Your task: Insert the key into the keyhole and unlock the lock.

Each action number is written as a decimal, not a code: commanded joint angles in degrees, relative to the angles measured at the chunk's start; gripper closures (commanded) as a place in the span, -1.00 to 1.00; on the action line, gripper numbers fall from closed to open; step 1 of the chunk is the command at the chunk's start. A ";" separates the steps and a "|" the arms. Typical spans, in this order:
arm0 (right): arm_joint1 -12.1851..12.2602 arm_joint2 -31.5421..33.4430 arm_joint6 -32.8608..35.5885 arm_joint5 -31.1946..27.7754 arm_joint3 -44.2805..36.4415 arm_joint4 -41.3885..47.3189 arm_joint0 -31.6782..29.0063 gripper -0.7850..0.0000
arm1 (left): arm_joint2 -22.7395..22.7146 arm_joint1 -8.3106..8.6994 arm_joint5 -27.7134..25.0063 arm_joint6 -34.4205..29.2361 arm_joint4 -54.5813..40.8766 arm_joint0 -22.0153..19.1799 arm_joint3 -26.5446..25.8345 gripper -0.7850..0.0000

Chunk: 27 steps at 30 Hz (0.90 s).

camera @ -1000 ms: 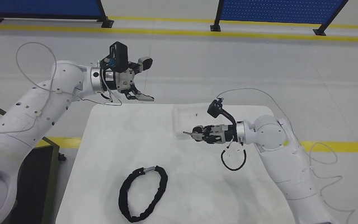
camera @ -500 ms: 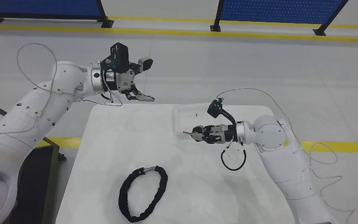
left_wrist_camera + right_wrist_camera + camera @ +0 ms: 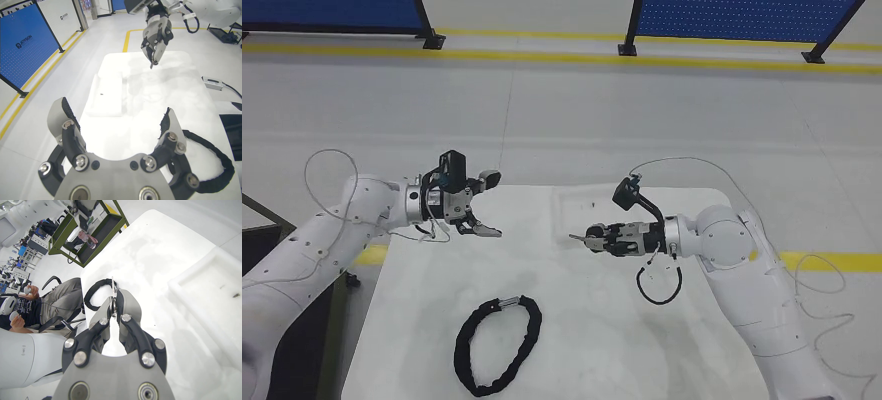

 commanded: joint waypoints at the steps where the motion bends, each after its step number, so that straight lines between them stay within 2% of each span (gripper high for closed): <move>1: 0.00 0.00 0.00 0.00 0.00 0.00 0.00 1.00 | 0.00 0.84 0.00 0.23 1.90 1.68 -1.00 -1.00; 7: 0.00 0.00 0.00 0.00 0.00 0.00 0.00 1.00 | 0.00 3.02 0.00 -2.22 6.09 6.67 -3.02 -1.00; 13: 0.00 0.00 0.00 0.00 0.00 0.00 0.00 1.00 | 0.00 3.39 0.00 -7.91 6.39 10.06 -4.72 -1.00; 27: 0.00 0.00 0.00 0.00 0.00 0.00 0.00 1.00 | 0.00 3.39 0.00 -7.91 6.39 10.06 -4.72 -1.00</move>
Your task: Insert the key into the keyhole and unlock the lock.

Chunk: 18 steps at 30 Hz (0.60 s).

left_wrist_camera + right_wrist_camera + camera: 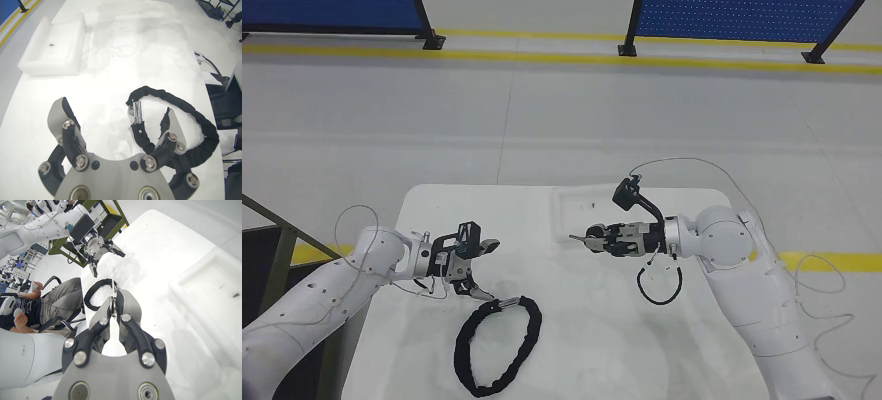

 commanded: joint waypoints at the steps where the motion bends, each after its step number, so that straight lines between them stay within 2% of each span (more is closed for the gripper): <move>1: 0.00 0.00 0.00 0.00 0.00 0.00 0.00 1.00 | 0.00 0.00 0.00 0.00 0.00 0.00 0.00 -1.00; 8: 0.00 0.00 0.00 0.00 0.00 0.00 0.00 1.00 | 0.00 0.00 0.00 0.00 0.00 0.00 0.00 -1.00; 11: 0.00 0.00 0.00 0.00 0.00 0.00 0.00 1.00 | -0.81 0.29 2.15 -0.75 -1.60 2.48 -0.44 -1.00; 18: 0.00 0.00 0.00 0.00 0.00 0.00 0.00 1.00 | -3.43 3.21 5.51 3.89 0.59 7.87 -2.23 -1.00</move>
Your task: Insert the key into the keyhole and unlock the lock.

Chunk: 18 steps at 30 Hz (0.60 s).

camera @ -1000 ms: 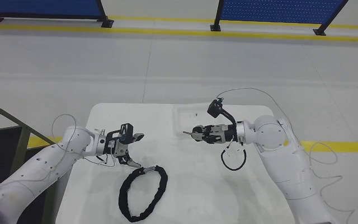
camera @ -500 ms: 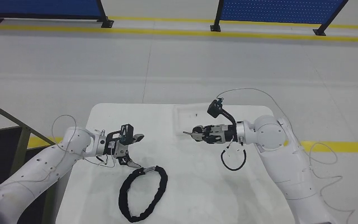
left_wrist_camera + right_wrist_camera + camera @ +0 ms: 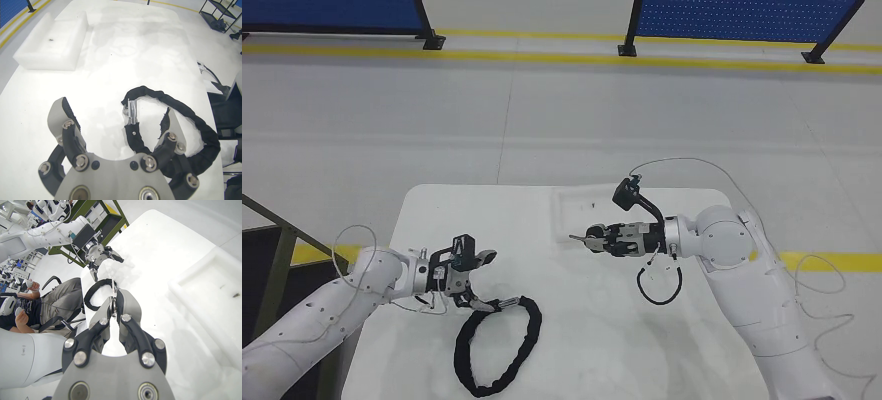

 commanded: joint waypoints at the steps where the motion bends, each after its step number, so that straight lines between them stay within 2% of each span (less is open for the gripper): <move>1: 0.00 0.00 0.00 0.00 0.00 0.00 0.00 1.00 | -0.70 0.94 1.72 1.37 1.53 1.53 -0.87 -1.00; 7: 0.00 0.00 0.00 0.00 0.00 0.00 0.00 1.00 | -2.26 1.95 9.24 -0.36 4.93 5.36 -5.29 -1.00; 18: 0.00 0.00 0.00 0.00 0.00 0.00 0.00 1.00 | -4.24 1.01 16.47 -4.14 8.08 9.63 -7.79 -1.00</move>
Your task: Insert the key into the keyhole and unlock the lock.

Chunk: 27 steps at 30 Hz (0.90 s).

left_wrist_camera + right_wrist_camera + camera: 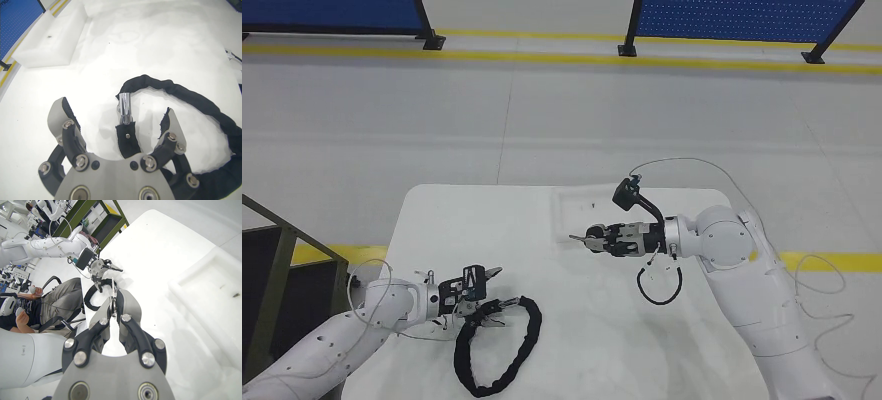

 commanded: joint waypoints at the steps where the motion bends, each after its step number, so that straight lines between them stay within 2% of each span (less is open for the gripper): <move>1: 0.00 0.00 0.00 0.00 0.00 0.00 0.00 1.00 | -0.34 -0.19 0.53 -0.78 0.75 0.38 -0.24 -1.00; 4: 0.00 0.00 0.00 0.00 0.00 0.00 0.00 1.00 | -0.93 -0.52 0.53 -1.47 1.22 0.87 -0.14 -0.91; 5: 0.00 0.00 0.00 0.00 0.00 0.00 0.00 1.00 | -1.14 -0.64 0.62 -1.74 1.45 0.98 -0.05 -0.64; 6: 0.00 0.00 0.00 0.00 0.00 0.00 0.00 1.00 | -1.31 -0.77 0.57 -1.89 1.63 1.12 0.04 -0.54; 11: 0.00 0.00 0.00 0.00 0.00 0.00 0.00 1.00 | -1.97 -1.53 0.25 -2.10 2.59 1.83 0.80 -0.47; 12: 0.00 0.00 0.00 0.00 0.00 0.00 0.00 1.00 | -2.05 -1.73 0.41 -2.18 2.82 2.01 1.02 -0.40; 14: 0.00 0.00 0.00 0.00 0.00 0.00 0.00 1.00 | -2.21 -2.11 0.31 -1.85 3.02 2.40 1.79 -0.09; 15: 0.00 0.00 0.00 0.00 0.00 0.00 0.00 1.00 | -2.29 -2.32 0.30 -1.85 3.23 2.51 2.12 0.00; 20: 0.00 0.00 0.00 0.00 0.00 0.00 0.00 1.00 | -2.91 -3.25 0.01 -1.92 4.05 2.72 3.55 0.19; 22: 0.00 0.00 0.00 0.00 0.00 0.00 0.00 1.00 | -3.26 -3.59 0.10 -2.33 4.08 2.84 4.02 0.41; 24: 0.00 0.00 0.00 0.00 0.00 0.00 0.00 1.00 | -3.67 -3.92 0.33 -2.92 3.87 3.01 4.47 1.00; 27: 0.00 0.00 0.00 0.00 0.00 0.00 0.00 1.00 | -4.26 -4.34 0.07 -3.26 3.50 3.29 4.95 1.00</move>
